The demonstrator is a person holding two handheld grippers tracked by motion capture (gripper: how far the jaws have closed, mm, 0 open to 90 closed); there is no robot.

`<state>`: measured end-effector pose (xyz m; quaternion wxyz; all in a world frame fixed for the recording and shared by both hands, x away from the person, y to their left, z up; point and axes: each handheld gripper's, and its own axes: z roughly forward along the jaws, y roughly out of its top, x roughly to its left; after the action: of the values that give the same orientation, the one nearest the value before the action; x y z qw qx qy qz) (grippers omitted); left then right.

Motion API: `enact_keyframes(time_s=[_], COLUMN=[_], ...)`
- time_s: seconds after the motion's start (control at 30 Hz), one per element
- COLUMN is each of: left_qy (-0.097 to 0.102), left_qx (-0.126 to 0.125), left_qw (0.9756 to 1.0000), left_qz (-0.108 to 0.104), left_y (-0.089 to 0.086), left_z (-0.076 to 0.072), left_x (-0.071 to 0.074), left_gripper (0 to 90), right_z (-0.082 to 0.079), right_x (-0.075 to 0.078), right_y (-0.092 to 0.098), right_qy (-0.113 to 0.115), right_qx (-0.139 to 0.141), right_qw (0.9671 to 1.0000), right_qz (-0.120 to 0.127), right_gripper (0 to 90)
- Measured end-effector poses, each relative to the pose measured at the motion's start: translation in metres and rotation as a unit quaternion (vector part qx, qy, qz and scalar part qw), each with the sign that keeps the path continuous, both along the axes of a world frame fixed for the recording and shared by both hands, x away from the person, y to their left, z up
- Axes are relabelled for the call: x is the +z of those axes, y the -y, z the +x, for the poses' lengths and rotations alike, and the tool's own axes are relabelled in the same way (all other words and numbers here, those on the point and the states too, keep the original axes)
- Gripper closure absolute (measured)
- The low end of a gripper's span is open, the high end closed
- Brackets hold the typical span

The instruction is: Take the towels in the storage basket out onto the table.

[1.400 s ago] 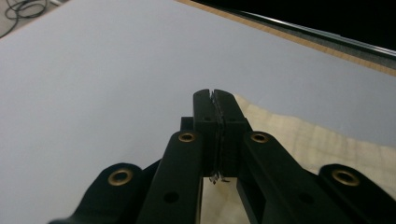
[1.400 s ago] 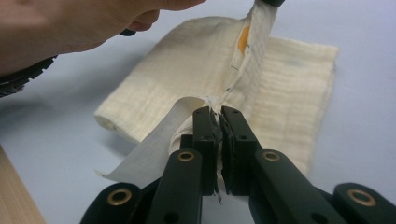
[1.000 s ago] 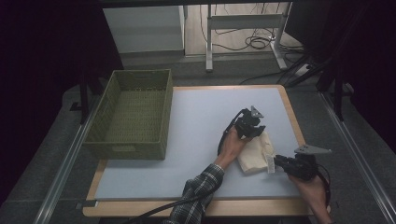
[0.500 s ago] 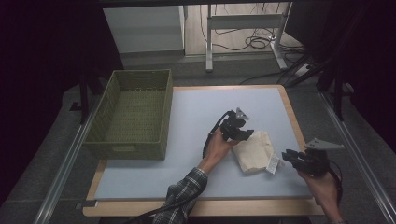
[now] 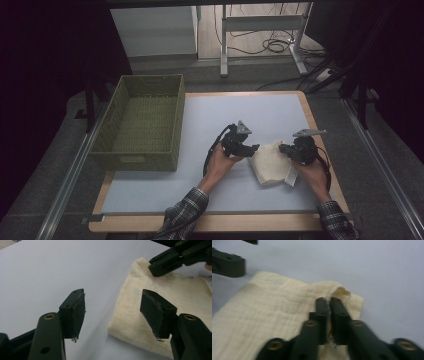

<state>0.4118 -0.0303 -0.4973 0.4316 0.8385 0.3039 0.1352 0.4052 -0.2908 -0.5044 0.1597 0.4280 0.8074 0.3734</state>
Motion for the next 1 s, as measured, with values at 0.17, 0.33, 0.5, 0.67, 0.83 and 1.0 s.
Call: enact_keyframes(time_s=[0.17,0.33,0.5,0.67,0.83,1.0], left_qy=[0.003,0.005,0.001,-0.005,-0.002,-0.007], left_qx=[0.004,0.005,0.003,0.004,0.006,0.01], left_qw=[1.0,0.9999,1.0,1.0,1.0,0.9999], left_qz=[-0.007,-0.012,-0.001,0.004,0.006,0.001], left_y=[-0.006,-0.003,0.0,-0.002,-0.005,-0.011], left_z=[-0.002,-0.002,-0.002,0.0,-0.002,-0.003], left_x=[0.003,0.005,-0.001,-0.004,-0.002,-0.002], left_gripper=[37.0,37.0,37.0,37.1,37.0,35.3], right_z=[-0.006,-0.011,0.006,-0.002,-0.032,-0.06], right_x=[0.012,0.031,0.006,0.011,0.026,0.02], right_y=[0.003,0.009,0.013,0.02,0.029,0.035], right_qy=[0.014,0.033,-0.003,0.006,0.009,-0.003], right_qx=[-0.003,-0.007,-0.018,-0.023,-0.017,-0.013], right_qw=[0.9999,0.9994,0.9995,0.9996,0.9997,0.9996], right_qz=[-0.001,-0.012,-0.025,-0.014,-0.014,-0.024], right_gripper=[89.2,89.0,87.5,72.3,63.6,55.1])
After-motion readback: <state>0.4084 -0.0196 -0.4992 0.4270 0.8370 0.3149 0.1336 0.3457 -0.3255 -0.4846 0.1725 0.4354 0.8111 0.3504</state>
